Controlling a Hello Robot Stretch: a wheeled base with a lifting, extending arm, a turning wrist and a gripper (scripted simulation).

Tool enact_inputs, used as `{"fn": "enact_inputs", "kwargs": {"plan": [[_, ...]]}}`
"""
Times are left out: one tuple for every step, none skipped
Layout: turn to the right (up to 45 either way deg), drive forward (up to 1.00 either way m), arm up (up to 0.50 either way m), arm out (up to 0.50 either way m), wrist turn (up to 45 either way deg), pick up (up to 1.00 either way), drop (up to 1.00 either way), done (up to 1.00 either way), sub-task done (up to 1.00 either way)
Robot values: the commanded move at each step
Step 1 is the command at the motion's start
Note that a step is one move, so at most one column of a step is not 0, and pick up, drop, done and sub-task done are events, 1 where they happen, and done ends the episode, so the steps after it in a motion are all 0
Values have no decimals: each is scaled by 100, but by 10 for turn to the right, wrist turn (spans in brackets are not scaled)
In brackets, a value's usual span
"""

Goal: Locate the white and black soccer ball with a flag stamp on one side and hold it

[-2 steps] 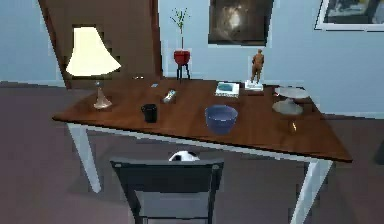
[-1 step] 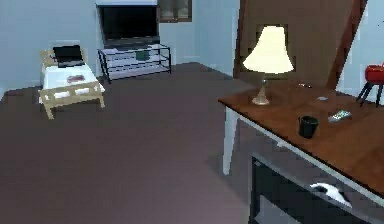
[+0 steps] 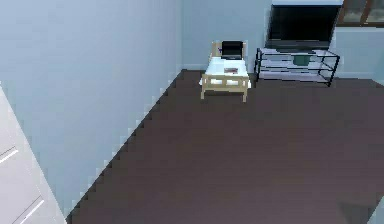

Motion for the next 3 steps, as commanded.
{"fn": "enact_inputs", "kwargs": {"plan": [[-60, 0, 0, 0, 0, 0, 0, 0, 0], [450, 0, 0, 0, 0, 0, 0, 0, 0], [450, 0, 0, 0, 0, 0, 0, 0, 0]]}}
